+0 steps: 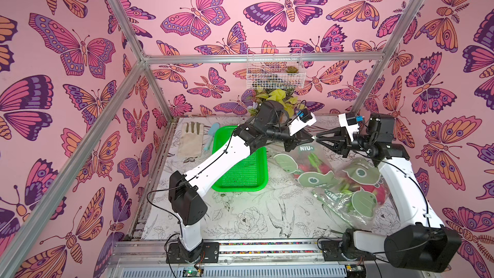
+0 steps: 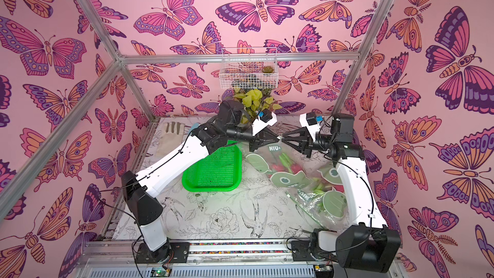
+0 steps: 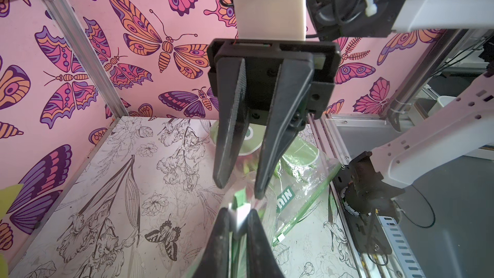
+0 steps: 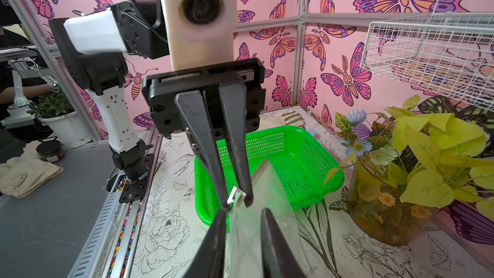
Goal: Open the zip-top bag and take out the dragon fruit
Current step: Unzip the zipper on the zipper food storage bag.
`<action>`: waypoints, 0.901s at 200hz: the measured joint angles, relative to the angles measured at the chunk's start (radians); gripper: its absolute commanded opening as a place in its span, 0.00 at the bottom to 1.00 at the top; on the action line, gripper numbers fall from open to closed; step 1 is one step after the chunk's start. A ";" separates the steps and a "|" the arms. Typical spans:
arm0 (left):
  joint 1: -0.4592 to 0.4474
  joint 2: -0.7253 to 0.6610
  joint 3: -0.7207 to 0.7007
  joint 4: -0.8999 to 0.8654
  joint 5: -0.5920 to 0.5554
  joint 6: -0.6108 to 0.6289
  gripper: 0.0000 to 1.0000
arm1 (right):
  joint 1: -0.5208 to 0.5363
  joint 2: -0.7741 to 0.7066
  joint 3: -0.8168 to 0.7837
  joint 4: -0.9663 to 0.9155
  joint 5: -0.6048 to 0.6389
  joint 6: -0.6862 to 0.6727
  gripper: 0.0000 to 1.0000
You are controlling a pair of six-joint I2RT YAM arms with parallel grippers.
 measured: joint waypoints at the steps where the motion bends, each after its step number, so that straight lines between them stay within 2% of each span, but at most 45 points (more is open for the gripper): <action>1: 0.000 0.000 0.000 0.000 0.000 0.000 0.00 | 0.000 0.000 0.000 0.000 0.000 -0.001 0.24; 35: 0.000 0.021 0.025 -0.009 0.001 0.000 0.00 | 0.009 0.005 0.000 -0.005 -0.006 -0.009 0.20; 45: 0.000 0.026 0.030 -0.010 0.003 0.000 0.00 | 0.013 0.006 0.000 -0.008 -0.006 -0.010 0.15; 60: 0.000 0.029 0.034 -0.020 0.010 0.003 0.00 | 0.012 0.010 0.000 -0.010 -0.005 -0.018 0.00; 89: 0.005 0.029 0.037 -0.033 0.018 0.004 0.00 | 0.012 0.014 0.000 -0.018 -0.005 -0.035 0.00; 117: 0.006 0.029 0.037 -0.042 0.021 0.007 0.12 | 0.013 0.014 0.000 -0.035 -0.005 -0.054 0.00; 131: 0.006 0.029 0.037 -0.044 0.027 0.008 0.30 | 0.013 0.014 0.000 -0.040 -0.005 -0.062 0.00; 142: 0.007 0.029 0.038 -0.043 0.036 0.018 0.40 | 0.014 0.014 0.000 -0.046 -0.005 -0.066 0.00; 165: 0.012 0.030 0.046 -0.046 0.055 0.011 0.41 | 0.014 0.014 0.000 -0.053 -0.005 -0.073 0.00; 180: 0.016 0.039 0.068 -0.050 0.076 0.010 0.36 | 0.014 0.014 0.000 -0.054 -0.005 -0.080 0.00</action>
